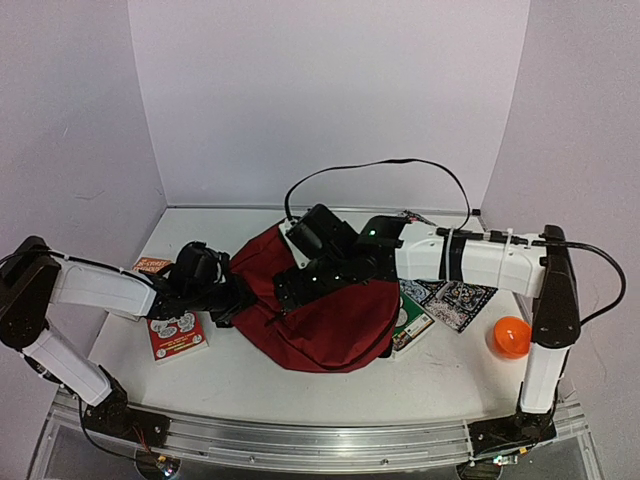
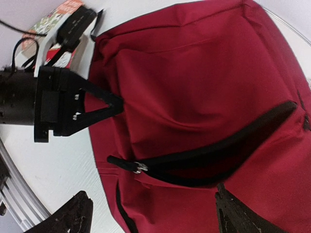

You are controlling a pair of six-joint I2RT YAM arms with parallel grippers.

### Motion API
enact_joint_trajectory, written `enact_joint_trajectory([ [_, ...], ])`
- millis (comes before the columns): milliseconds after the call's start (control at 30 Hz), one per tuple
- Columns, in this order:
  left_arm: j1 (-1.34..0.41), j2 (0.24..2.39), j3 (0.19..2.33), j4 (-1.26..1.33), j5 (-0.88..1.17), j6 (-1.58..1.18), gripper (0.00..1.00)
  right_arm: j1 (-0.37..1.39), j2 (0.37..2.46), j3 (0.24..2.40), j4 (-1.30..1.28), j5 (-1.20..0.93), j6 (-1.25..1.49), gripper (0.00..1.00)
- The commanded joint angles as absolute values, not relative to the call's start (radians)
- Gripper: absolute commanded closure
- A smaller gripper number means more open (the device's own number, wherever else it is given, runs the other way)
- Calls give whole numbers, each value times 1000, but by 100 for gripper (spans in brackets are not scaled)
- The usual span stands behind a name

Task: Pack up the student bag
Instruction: Pick up the student bag from the center of the board, then pick up the lower front pocket of the student bag.

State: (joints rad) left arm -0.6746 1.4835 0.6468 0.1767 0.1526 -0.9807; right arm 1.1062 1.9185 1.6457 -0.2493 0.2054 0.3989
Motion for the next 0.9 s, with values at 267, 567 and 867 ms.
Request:
enact_joint_trajectory([
  [267, -700, 1352, 653, 265, 213, -1025, 100, 1201, 2035, 1740, -262, 179, 215, 22],
  [567, -713, 1336, 650, 267, 208, -1028, 100, 1215, 2133, 1805, -297, 264, 166, 31],
  [867, -716, 1314, 641, 267, 206, -1028, 100, 1215, 2132, 1788, -301, 403, 178, 56],
])
